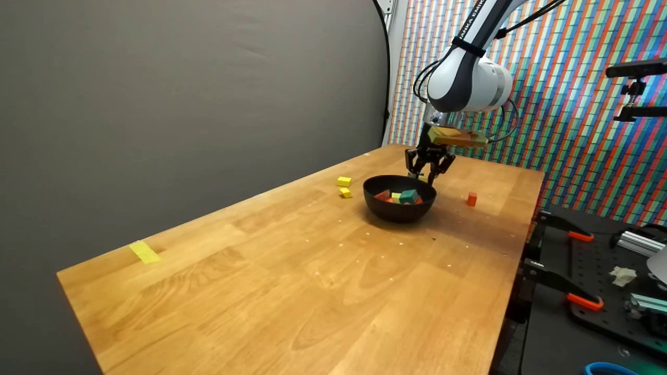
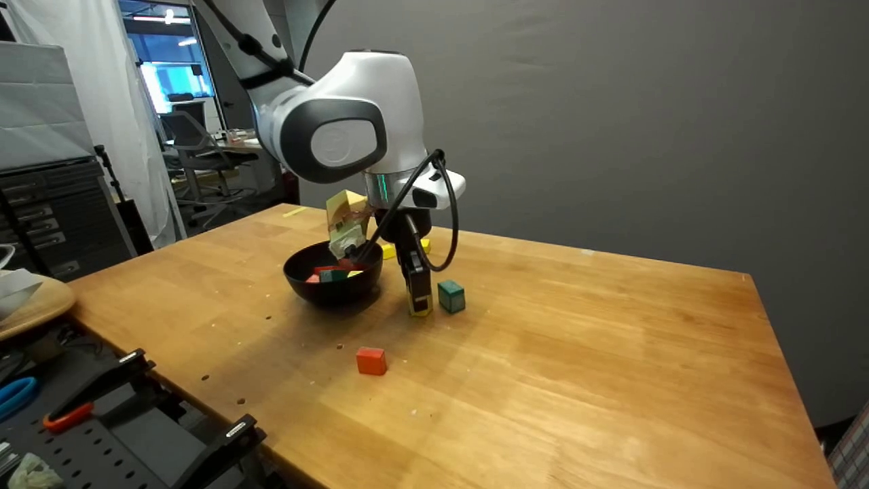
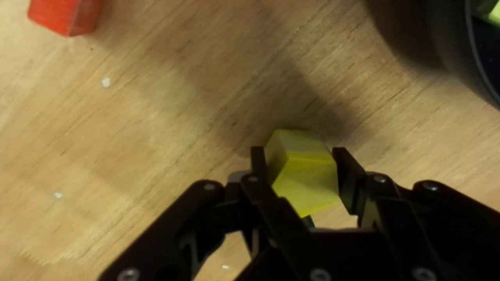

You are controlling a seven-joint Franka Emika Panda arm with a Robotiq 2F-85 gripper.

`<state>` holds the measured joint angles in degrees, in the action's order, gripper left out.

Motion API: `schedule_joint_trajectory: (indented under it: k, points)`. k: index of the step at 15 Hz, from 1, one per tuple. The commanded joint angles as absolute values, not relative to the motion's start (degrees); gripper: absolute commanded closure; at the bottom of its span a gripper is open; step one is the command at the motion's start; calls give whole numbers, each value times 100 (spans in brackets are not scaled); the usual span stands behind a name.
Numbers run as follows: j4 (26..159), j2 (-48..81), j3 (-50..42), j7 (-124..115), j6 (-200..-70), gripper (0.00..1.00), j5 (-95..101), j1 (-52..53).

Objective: Put all the toy blocks into the bowl.

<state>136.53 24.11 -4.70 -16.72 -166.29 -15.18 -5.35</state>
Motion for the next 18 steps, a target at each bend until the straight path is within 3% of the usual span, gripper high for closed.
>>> schedule_joint_trajectory:
  k: [1, 5, 10, 18]
  points:
    - [13542, 2451, -543, -1748, -16582, 80, -1536, -489]
    - [14449, 1551, -1267, -2005, -17354, 80, -738, 384]
    - [15030, 849, -2902, -2482, -18258, 80, 668, 2169]
    - [14772, 787, -1491, -2524, -17867, 80, -336, 2085]
